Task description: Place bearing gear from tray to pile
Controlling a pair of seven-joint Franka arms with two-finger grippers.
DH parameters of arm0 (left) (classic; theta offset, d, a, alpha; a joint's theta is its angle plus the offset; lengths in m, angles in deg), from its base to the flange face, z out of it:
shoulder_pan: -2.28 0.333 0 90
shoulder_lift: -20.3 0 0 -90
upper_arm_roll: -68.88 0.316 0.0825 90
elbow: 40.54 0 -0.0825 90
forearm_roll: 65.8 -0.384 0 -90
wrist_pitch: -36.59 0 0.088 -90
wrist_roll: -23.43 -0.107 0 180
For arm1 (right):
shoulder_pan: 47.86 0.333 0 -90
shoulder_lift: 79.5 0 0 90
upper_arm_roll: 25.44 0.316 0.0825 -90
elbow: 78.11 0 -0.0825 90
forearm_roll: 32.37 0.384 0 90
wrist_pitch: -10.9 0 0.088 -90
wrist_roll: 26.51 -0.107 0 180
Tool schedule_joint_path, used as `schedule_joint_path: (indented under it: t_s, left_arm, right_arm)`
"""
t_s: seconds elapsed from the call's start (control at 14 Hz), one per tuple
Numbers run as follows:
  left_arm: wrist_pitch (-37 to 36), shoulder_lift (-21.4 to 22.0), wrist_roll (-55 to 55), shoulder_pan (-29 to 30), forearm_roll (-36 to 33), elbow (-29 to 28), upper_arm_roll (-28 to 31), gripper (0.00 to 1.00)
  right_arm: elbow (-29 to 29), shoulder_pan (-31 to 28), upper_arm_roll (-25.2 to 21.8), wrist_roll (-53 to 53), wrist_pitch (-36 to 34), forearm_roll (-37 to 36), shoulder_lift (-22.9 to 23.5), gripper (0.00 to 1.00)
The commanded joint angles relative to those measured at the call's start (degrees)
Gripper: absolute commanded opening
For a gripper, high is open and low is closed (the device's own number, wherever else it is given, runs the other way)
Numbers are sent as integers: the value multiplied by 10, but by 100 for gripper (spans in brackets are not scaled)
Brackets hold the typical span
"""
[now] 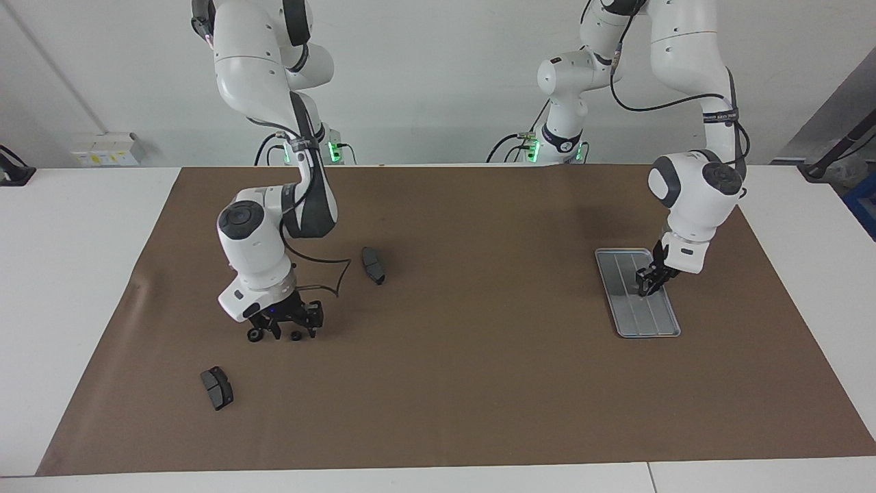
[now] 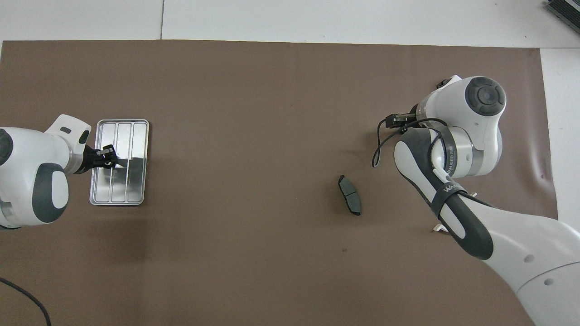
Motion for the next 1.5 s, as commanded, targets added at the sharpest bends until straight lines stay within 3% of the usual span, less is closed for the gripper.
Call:
schedule_joint_path:
  t_s: [0.0,0.14,0.57,0.86,1.14,1.21,1.29,1.36,1.43]
  left_arm:
    - [-70,-23,19,-24,8,79,1,8]
    - [-132,-36,89,-67,7,138,1,8]
    - [-129,-36,371,-225,3,157,1,8]
    - [-97,-39,486,-338,1,163,1,8]
    - [-102,-111,484,-415,1,269,1,10]
    - [-96,-124,481,-422,-1,286,1,18]
    - [-84,-127,477,-422,0,290,0,52]
    - [-49,-132,477,-423,1,290,0,100]
    - [-9,-137,477,-423,1,290,-1,100]
  right_arm:
    - [1,3,2,-16,-44,-1,-48,100]
    - [-4,4,1,-26,-75,-7,-71,100]
    - [-74,10,10,-43,-211,-39,-110,100]
    - [-60,60,16,-109,-207,-30,-109,100]
    - [-33,91,16,-138,-170,-30,-101,100]
    - [-27,95,16,-141,-159,-30,-101,100]
    - [-22,95,16,-141,-155,-30,-101,100]
    - [-20,95,16,-141,-151,-30,-101,100]
    - [-20,95,16,-141,-150,-30,-101,100]
